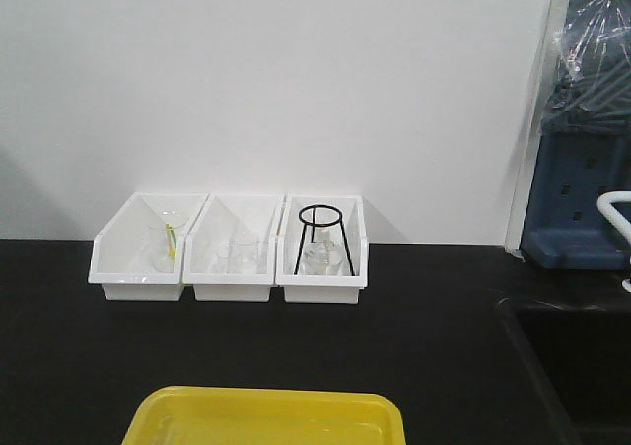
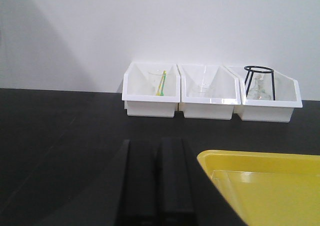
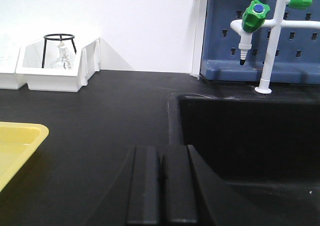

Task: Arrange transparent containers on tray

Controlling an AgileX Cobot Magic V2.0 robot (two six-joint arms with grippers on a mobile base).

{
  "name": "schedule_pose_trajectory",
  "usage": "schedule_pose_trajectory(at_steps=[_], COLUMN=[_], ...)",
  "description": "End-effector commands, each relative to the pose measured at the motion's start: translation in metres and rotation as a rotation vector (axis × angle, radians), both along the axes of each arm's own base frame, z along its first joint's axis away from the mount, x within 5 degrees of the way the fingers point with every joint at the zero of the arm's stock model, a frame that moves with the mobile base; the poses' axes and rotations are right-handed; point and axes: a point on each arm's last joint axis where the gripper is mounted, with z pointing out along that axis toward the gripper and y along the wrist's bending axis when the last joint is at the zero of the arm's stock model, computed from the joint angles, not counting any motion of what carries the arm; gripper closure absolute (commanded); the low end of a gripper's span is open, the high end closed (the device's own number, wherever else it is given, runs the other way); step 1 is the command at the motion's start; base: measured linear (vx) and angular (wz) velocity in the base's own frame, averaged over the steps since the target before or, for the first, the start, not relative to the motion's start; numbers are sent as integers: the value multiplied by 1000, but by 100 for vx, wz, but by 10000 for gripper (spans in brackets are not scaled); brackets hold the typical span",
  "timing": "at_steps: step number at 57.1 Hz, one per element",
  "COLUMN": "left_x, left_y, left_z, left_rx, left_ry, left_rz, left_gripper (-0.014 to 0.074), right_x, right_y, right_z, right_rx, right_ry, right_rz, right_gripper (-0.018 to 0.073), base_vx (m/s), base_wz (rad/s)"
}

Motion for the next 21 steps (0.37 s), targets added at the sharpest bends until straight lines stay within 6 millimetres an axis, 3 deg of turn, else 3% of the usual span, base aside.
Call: schedule_pose_trajectory(at_steps=[1,21], left_x=[0,0], left_y=[0,0], left_z=[-1,-1], left_rx=[-14,-14], left_ry=[-72,-72], left_rz=[0,0], left_gripper=[538,538], right_x=[0,0], right_y=[0,0], right_z=[8,8], right_rx=[-5,-5], right_ry=[-91,-91], right_rz=[1,1], right_gripper=[571,571], base_vx=[0,0], base_wz=[0,0])
